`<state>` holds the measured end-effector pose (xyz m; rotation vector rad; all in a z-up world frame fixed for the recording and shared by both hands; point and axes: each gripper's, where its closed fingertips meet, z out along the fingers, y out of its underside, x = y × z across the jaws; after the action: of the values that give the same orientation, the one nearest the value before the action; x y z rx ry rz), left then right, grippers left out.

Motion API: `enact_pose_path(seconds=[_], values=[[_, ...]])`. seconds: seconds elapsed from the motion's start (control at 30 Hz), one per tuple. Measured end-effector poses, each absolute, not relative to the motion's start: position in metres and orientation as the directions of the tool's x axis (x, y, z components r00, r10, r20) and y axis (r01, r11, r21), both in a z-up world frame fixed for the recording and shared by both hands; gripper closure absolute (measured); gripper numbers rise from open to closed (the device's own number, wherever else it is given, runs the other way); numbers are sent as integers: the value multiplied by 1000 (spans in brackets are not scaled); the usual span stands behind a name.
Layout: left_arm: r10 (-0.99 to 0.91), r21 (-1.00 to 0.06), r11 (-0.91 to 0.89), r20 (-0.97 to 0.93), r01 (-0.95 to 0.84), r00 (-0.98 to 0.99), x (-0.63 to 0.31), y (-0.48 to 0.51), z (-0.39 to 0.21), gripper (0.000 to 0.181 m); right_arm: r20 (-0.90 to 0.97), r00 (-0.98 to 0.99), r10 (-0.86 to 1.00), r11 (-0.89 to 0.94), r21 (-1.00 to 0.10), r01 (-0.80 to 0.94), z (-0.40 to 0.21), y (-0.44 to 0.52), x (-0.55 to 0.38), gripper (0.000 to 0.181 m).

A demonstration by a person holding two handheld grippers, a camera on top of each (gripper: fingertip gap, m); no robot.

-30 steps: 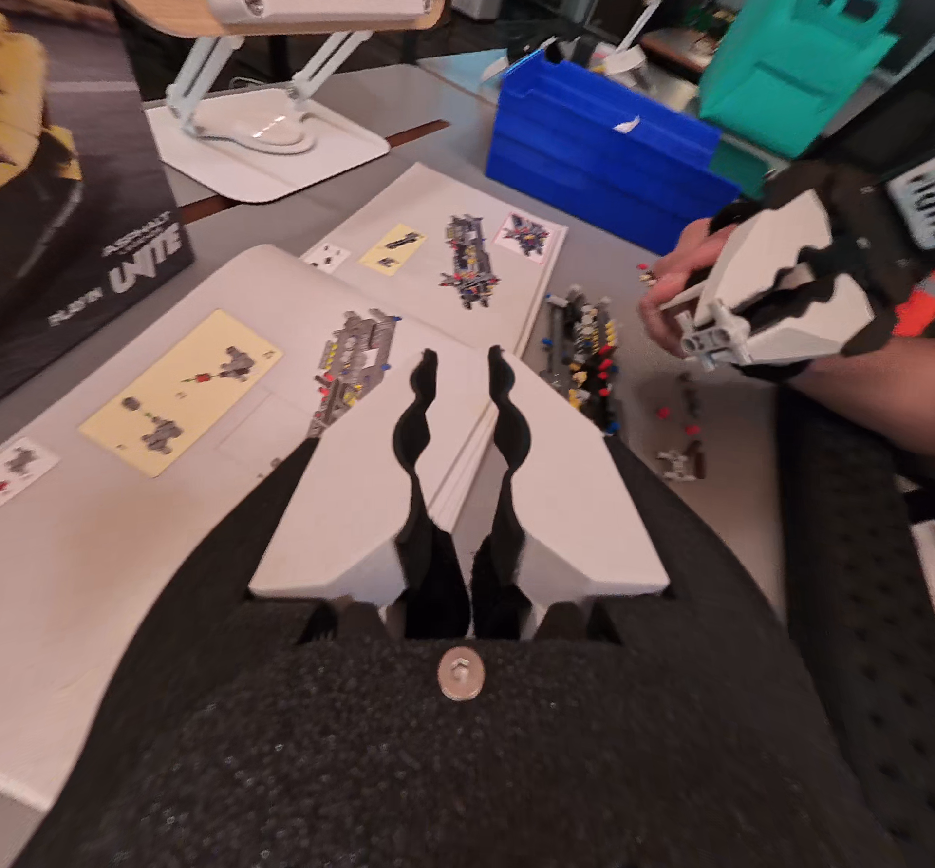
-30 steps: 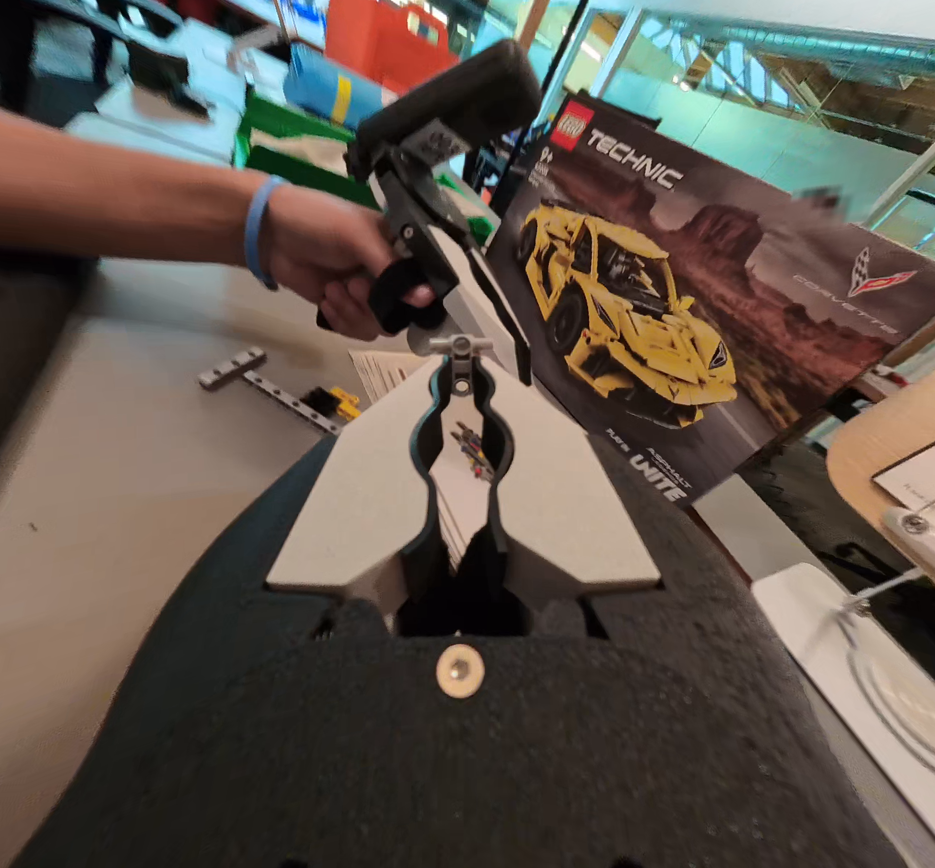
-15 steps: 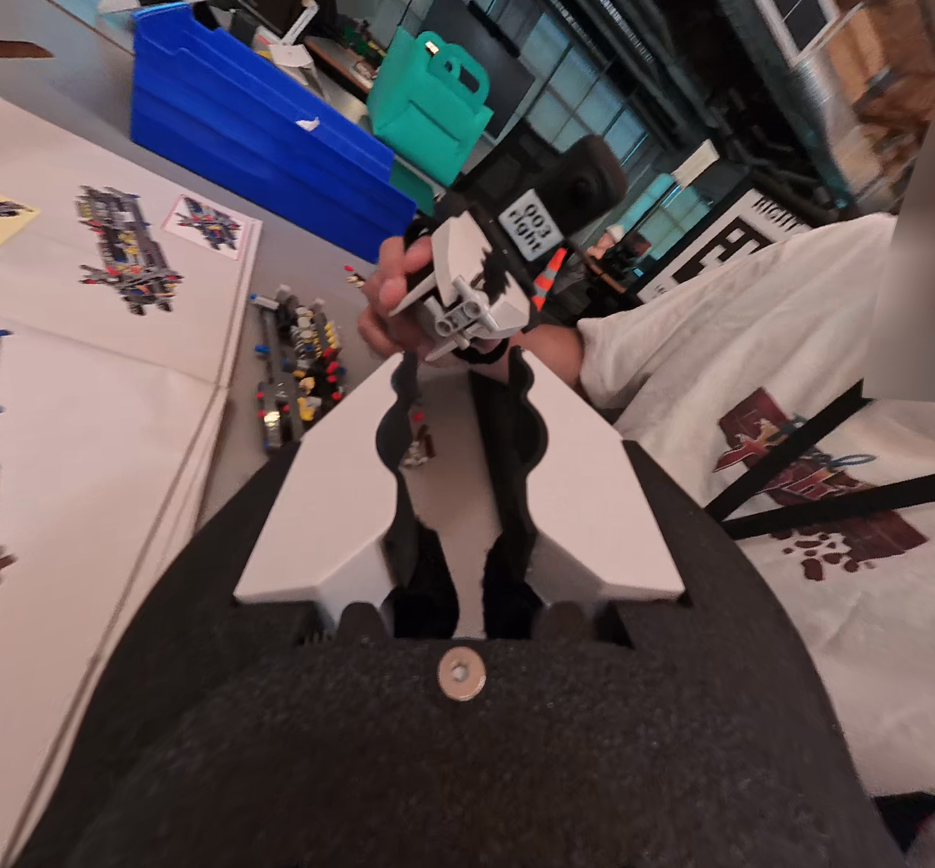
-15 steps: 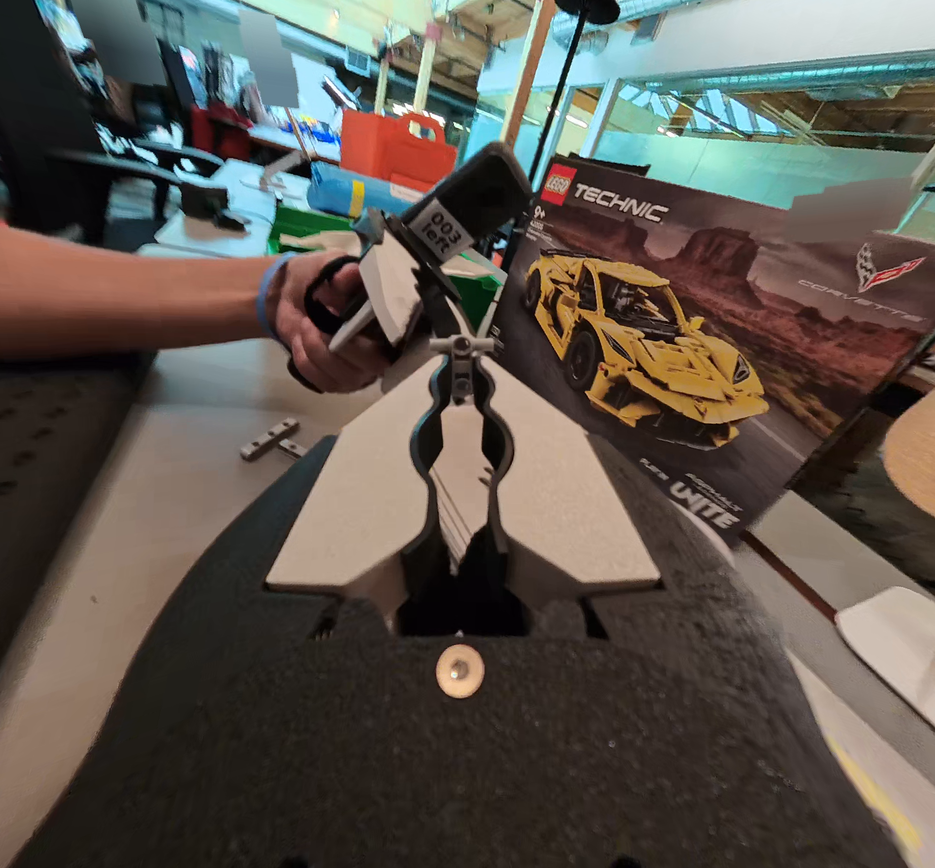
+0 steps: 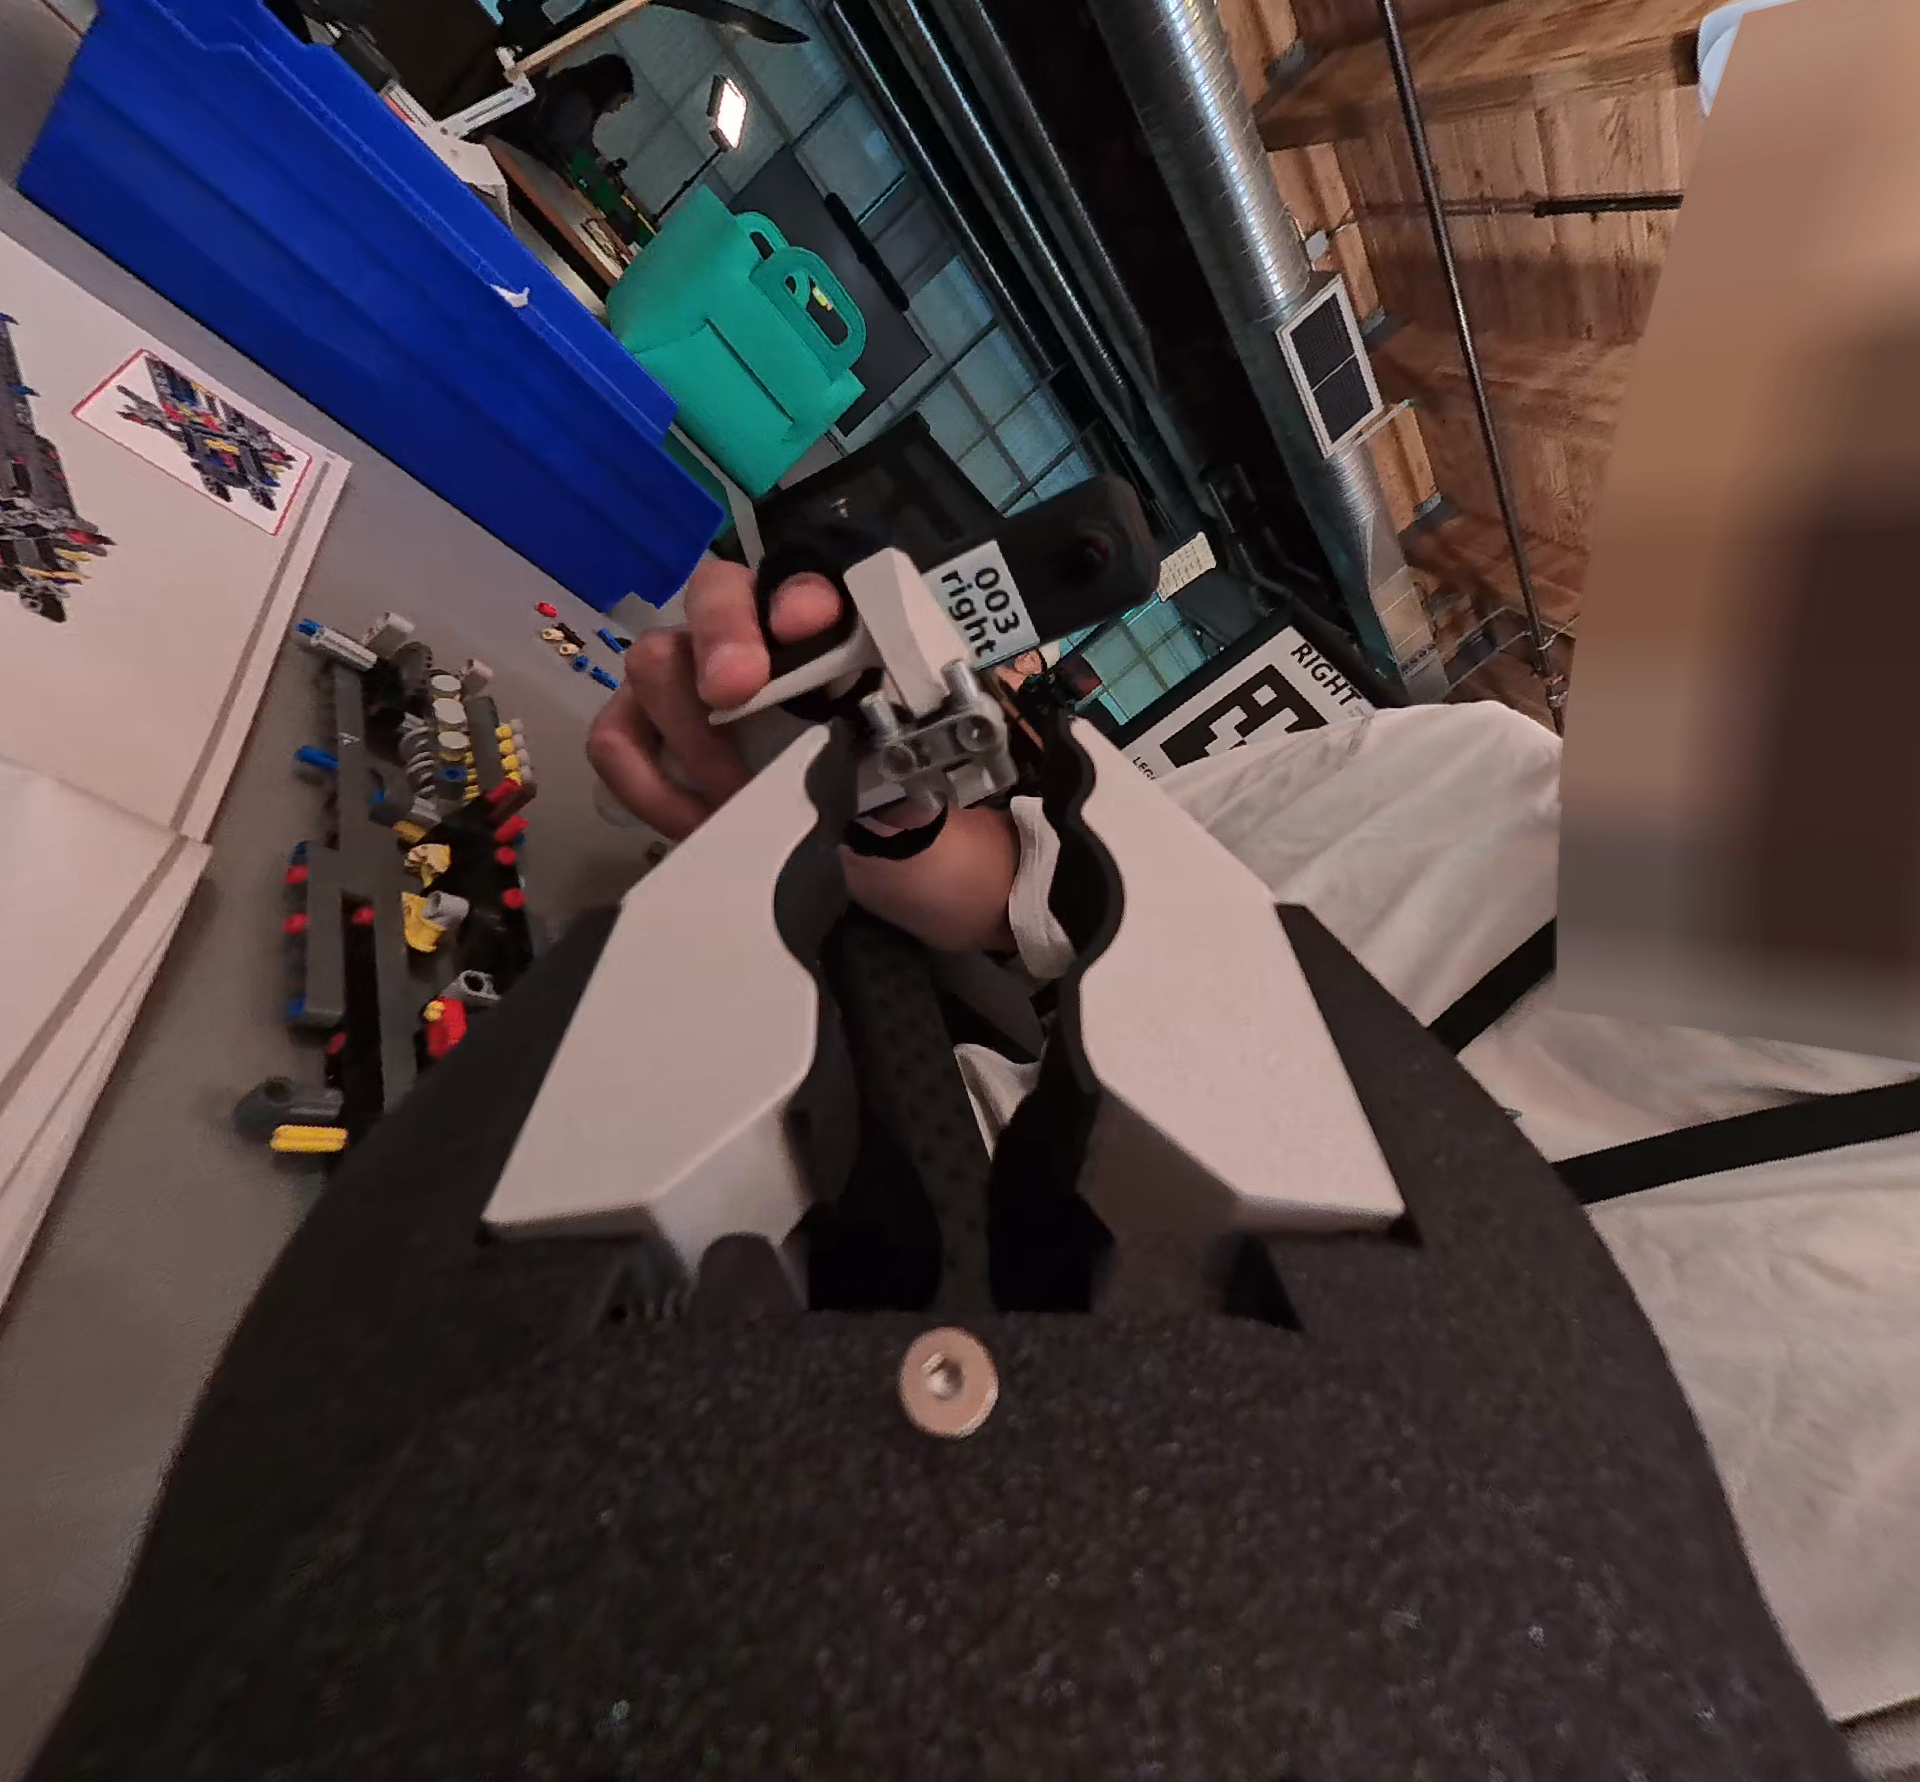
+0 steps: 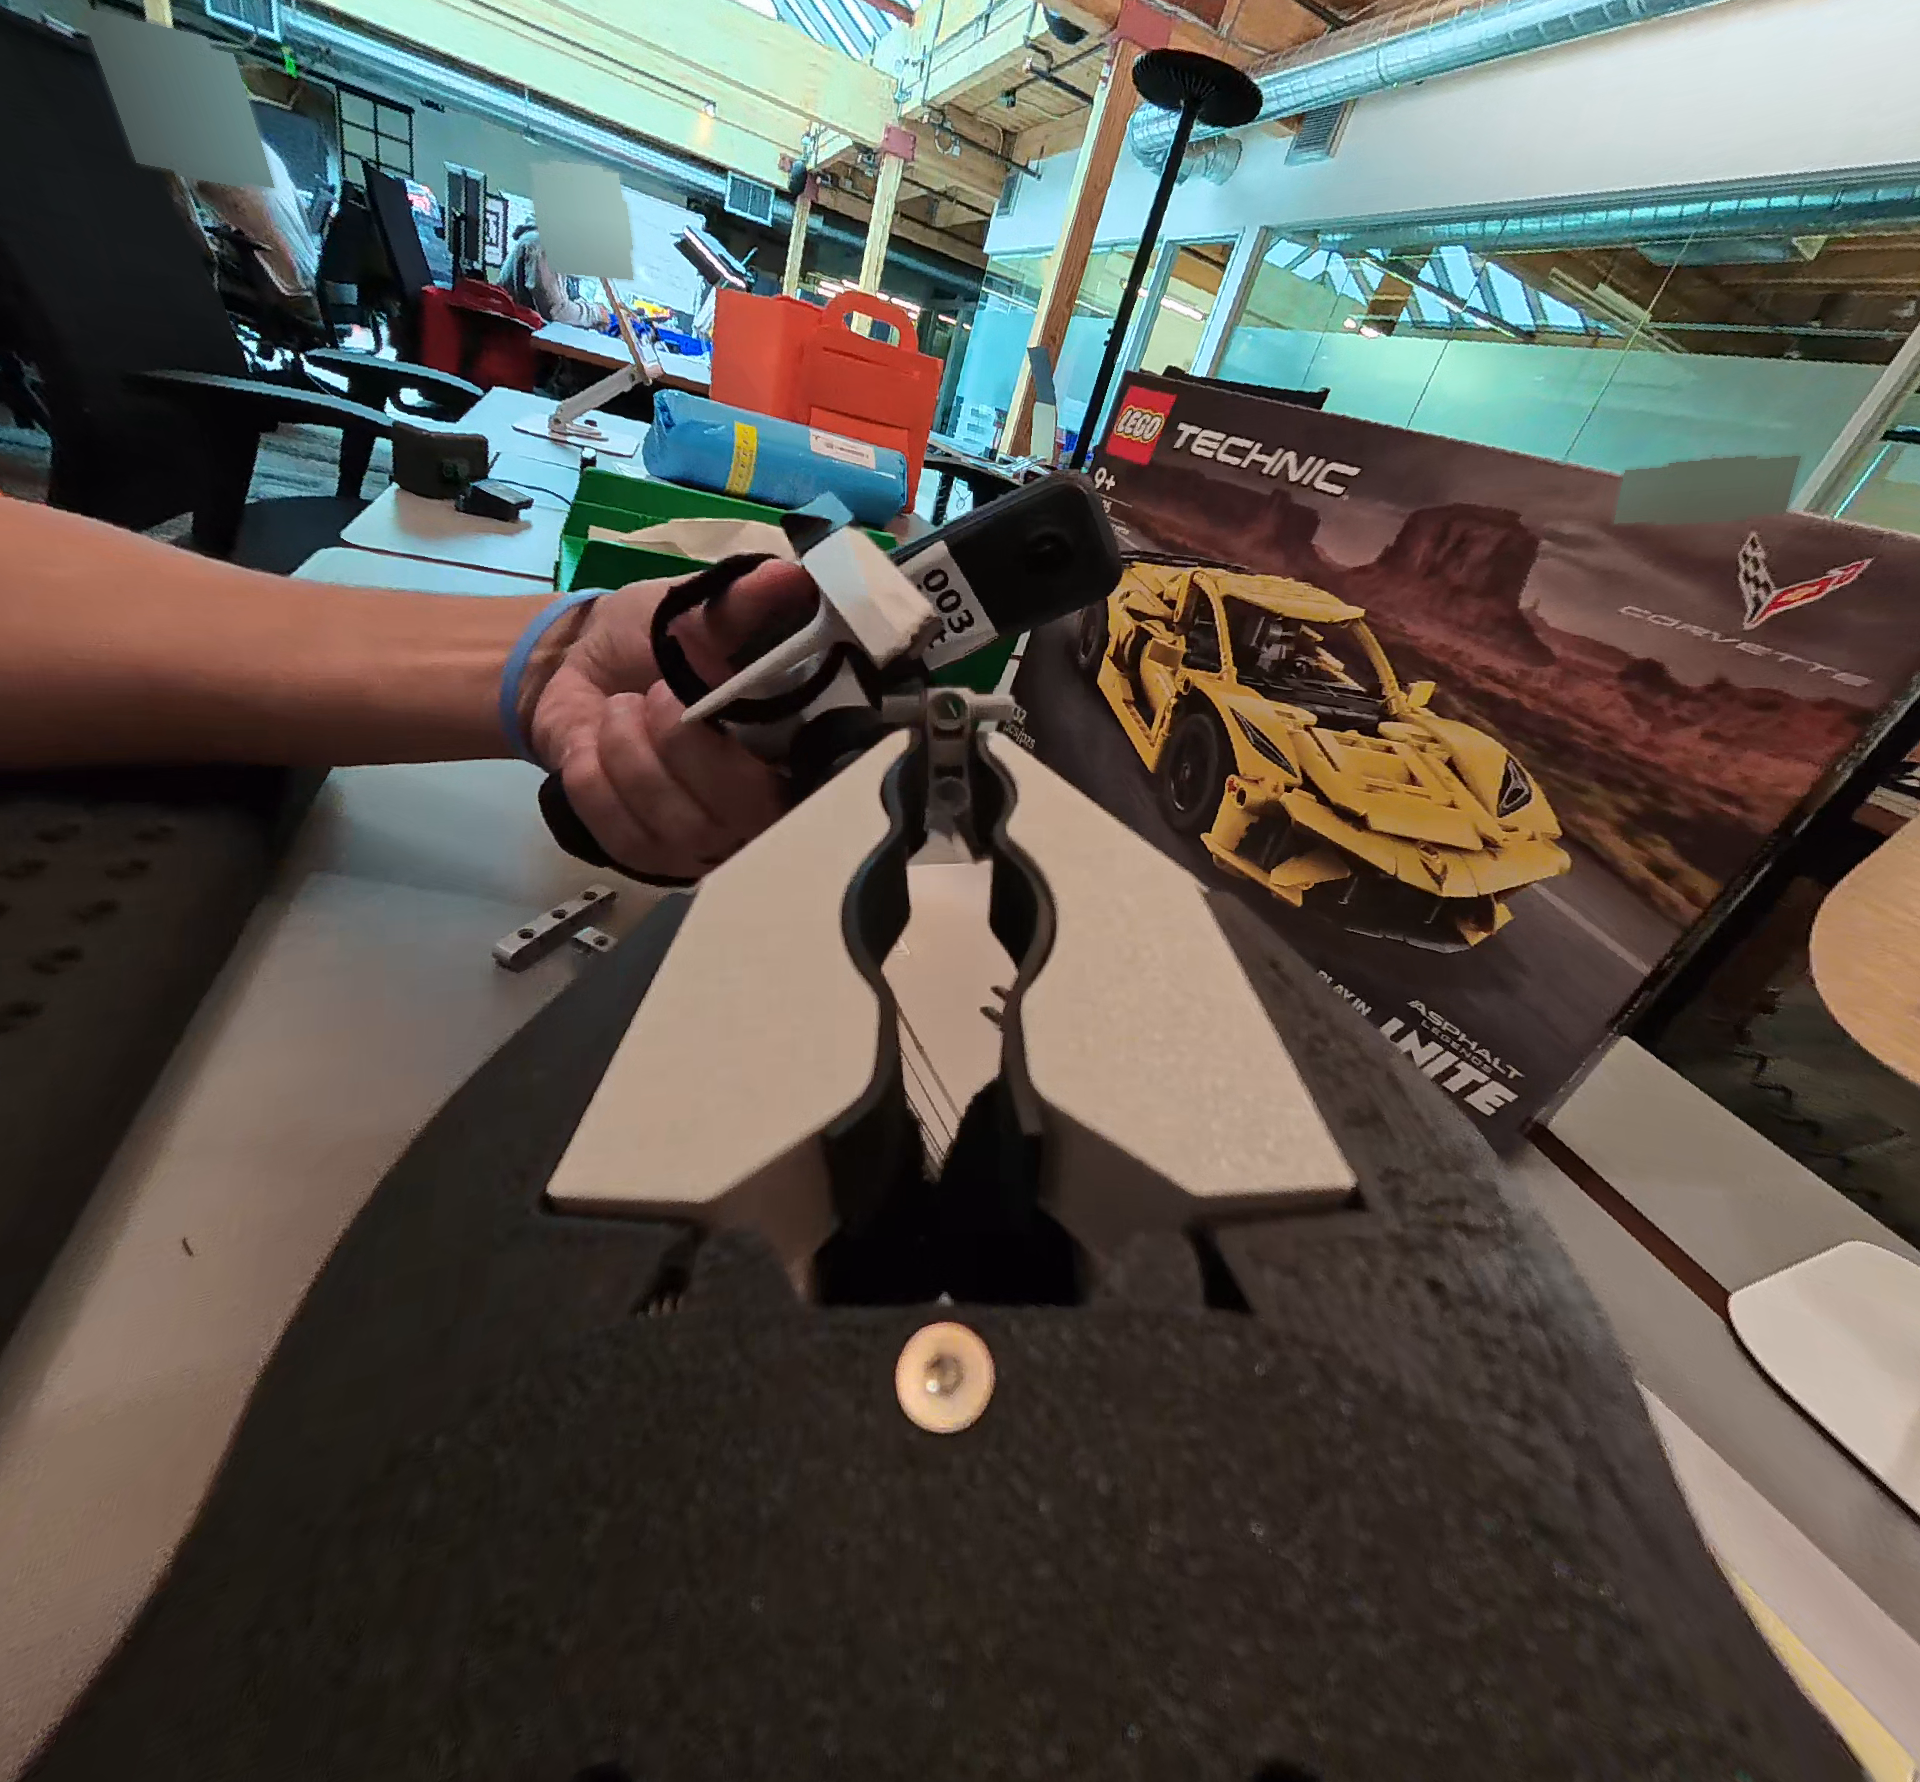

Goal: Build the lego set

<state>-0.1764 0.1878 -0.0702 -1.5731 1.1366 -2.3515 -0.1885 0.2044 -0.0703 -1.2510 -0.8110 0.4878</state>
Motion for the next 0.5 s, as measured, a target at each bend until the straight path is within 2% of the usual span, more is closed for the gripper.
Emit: enact_pose_path(seconds=[0.23,0.3,0.37,0.43,0.5], values=[[-477,-636,-705,752,-314,-455,-179,189,-71,151,376,660,650,332,-922,198,-71,206,-186,175],[-508,-655,-690,741,-308,-439,-180,192,-74,151,504,711,491,380,-858,345,-67,216,-172,175],[-548,-680,-673,722,-290,-422,-181,196,-74,151,663,658,356,423,-743,519,-67,217,-167,176],[-555,-685,-681,714,-261,-427,-182,201,-70,151,725,628,283,468,-676,570,-63,213,-167,176],[-530,-670,-703,717,-238,-453,-185,203,-63,151,713,630,308,458,-691,559,-64,212,-169,176]])
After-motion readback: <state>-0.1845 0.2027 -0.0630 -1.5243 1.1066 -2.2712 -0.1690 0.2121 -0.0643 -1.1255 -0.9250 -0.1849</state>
